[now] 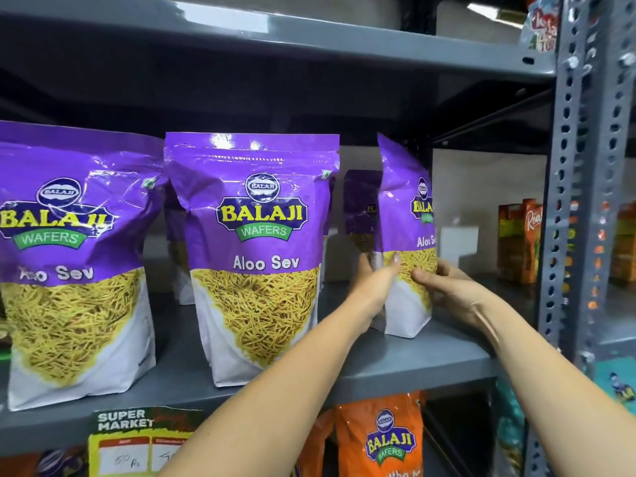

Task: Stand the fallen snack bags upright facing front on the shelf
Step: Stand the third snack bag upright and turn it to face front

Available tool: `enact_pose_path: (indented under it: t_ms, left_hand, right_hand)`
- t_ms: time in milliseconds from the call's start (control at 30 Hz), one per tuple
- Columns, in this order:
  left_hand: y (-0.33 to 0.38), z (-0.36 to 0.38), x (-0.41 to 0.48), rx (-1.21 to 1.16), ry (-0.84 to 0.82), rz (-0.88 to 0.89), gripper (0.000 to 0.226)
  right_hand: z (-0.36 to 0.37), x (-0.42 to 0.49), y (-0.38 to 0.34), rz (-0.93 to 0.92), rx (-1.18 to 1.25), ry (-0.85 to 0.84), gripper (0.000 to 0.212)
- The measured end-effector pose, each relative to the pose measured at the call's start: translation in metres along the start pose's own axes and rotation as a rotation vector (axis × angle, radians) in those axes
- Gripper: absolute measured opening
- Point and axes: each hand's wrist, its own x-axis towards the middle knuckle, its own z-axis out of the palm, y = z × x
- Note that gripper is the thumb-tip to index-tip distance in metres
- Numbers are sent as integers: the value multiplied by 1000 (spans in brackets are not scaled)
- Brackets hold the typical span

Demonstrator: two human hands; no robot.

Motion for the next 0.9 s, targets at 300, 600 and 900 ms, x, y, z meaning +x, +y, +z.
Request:
enact_pose_path:
  t_ms: [300,600,900]
  left_hand:
    - [-11,-6,0,-220,133,-114,63]
    - [-14,-10,-14,-80,140,-23,55]
    - [-16,-9,-36,-79,98,35,55]
  right_hand:
    - [10,-6,4,-84,-114,162,116]
    - [10,-16,9,-146,-187,258,126]
    - [2,-36,17,-184,-237,342,99]
